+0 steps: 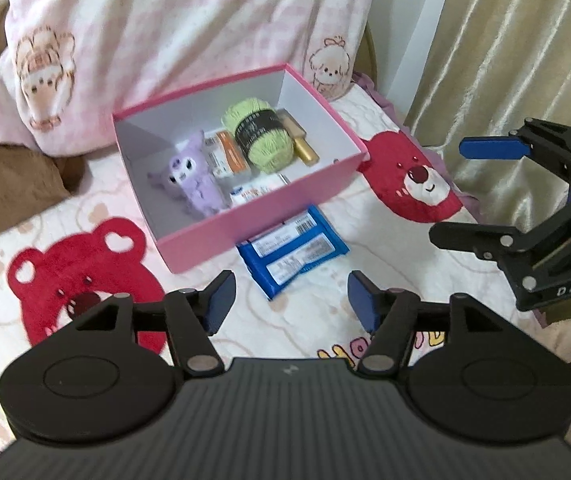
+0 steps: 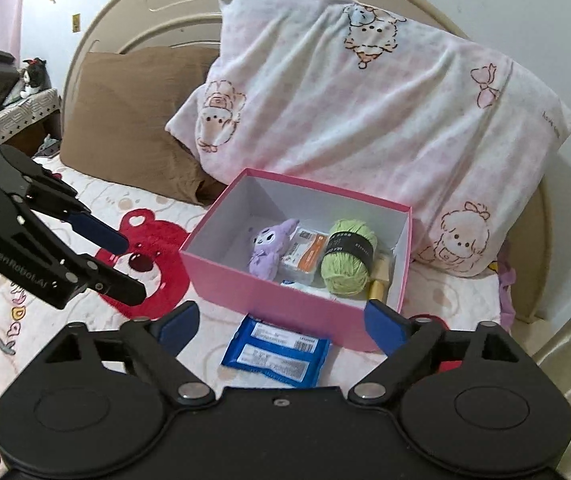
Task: Organize objects
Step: 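Move the left tool down to the blue wet-wipes pack, then close the left tool on the blue wet-wipes pack, then lift and carry the blue pack with the left tool into the pink box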
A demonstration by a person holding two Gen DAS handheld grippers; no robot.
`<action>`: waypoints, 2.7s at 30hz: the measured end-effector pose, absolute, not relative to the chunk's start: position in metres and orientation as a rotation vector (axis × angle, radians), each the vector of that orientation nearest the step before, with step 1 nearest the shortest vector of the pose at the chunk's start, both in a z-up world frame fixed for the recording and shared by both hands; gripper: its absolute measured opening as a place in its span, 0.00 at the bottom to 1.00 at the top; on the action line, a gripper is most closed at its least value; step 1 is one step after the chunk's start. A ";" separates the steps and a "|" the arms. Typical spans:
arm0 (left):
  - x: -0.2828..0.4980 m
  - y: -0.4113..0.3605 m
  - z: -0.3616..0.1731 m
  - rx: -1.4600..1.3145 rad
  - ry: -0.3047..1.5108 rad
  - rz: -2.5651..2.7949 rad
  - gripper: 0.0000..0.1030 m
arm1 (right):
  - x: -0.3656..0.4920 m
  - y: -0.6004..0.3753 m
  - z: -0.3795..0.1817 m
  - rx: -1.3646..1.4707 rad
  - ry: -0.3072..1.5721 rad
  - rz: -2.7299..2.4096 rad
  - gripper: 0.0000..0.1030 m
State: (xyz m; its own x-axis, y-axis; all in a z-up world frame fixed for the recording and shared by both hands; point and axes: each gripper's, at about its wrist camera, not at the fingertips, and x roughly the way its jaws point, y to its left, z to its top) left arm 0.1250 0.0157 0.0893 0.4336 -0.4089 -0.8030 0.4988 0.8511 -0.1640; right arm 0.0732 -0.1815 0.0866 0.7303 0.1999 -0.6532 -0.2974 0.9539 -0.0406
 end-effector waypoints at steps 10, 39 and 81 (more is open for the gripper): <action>0.132 0.016 0.020 -0.010 0.889 -0.556 0.61 | 0.088 -0.194 0.014 -0.072 0.754 0.237 0.90; 0.197 0.016 -0.118 -0.296 0.930 -0.409 0.30 | 0.164 -0.238 -0.117 0.268 0.811 0.201 0.39; 0.127 0.014 -0.060 -0.290 0.961 -0.516 0.21 | 0.090 -0.201 -0.064 0.281 0.871 0.286 0.63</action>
